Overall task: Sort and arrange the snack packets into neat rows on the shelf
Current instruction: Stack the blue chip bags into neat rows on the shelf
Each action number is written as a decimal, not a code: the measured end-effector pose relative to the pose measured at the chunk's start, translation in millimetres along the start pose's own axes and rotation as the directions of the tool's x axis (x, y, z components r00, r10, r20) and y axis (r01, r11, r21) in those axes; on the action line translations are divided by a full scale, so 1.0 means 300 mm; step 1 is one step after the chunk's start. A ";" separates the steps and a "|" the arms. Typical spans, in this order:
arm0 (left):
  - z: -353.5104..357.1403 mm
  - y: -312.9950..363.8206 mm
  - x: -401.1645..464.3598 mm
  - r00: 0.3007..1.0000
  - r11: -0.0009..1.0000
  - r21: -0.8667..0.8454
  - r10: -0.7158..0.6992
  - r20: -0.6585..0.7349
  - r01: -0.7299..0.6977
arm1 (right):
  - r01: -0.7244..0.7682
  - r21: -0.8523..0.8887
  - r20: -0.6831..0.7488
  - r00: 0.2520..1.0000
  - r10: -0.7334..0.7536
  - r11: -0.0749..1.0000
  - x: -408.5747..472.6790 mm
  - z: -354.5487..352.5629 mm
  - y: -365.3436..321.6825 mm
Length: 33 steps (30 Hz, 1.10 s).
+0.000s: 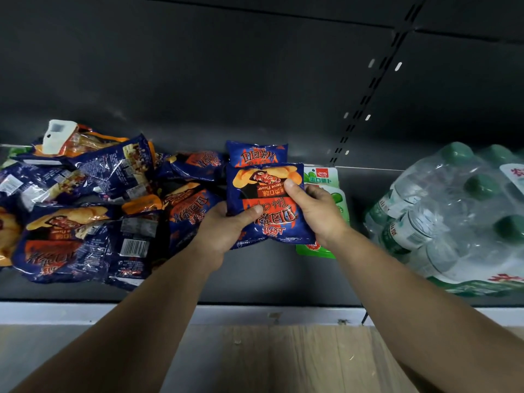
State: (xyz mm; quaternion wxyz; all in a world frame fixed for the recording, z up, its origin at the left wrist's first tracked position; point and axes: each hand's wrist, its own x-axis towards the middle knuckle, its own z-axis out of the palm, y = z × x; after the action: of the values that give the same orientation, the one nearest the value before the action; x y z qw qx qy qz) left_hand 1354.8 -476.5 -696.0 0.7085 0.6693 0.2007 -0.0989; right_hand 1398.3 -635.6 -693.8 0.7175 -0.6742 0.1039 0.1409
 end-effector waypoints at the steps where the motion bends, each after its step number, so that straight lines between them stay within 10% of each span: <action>1: 0.000 0.003 0.003 1.000 1.000 -0.019 -0.010 -0.024 0.010 | -0.005 0.007 -0.009 1.000 0.005 1.000 0.002 0.000 -0.001; 9: 0.015 0.049 0.017 0.957 0.893 -0.447 -0.175 -0.229 0.057 | -0.214 0.056 0.106 0.973 0.207 0.975 -0.009 0.035 0.039; 15: 0.059 0.005 -0.012 0.981 0.930 -0.353 -0.150 -0.126 0.097 | -0.207 0.257 0.186 0.969 0.162 0.944 0.002 0.068 0.037; 19: -0.062 0.046 0.015 0.974 0.940 -0.327 -0.161 -0.162 0.100 | -0.156 0.061 0.226 0.964 0.138 0.986 0.016 -0.018 0.007; 25: -0.111 0.067 -0.004 0.940 0.963 -0.109 -0.210 0.268 0.246 | -0.185 -0.201 0.385 0.888 0.251 0.962 0.016 -0.046 -0.015; 33: -0.067 0.003 0.056 0.967 0.785 -0.600 -0.244 -0.070 0.154 | -0.270 0.022 0.347 0.905 0.247 0.962 0.007 -0.026 0.035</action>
State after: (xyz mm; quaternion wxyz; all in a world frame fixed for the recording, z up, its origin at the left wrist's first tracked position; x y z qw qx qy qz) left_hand 1367.2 -454.4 -702.5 0.8501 0.3966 0.3415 -0.0574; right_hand 1397.0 -642.6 -704.8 0.7224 -0.5946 0.0714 0.3456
